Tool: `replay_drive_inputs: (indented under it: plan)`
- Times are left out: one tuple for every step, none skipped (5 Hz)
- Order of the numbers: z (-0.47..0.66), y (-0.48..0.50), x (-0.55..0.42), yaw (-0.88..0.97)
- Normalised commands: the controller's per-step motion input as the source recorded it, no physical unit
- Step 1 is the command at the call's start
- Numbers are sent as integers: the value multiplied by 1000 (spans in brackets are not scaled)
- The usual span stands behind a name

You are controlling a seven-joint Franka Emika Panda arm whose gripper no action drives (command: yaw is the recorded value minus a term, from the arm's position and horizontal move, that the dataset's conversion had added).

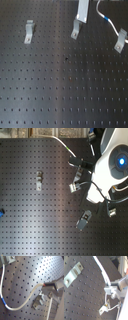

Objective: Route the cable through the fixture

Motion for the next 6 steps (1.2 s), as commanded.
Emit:
replay_drive_inputs:
  plan:
    - [315, 229, -263, 217]
    - [329, 251, -261, 486]
    - [323, 169, -268, 617]
    - [314, 138, -173, 694]
    - [357, 94, -93, 806]
    - [354, 92, -76, 820]
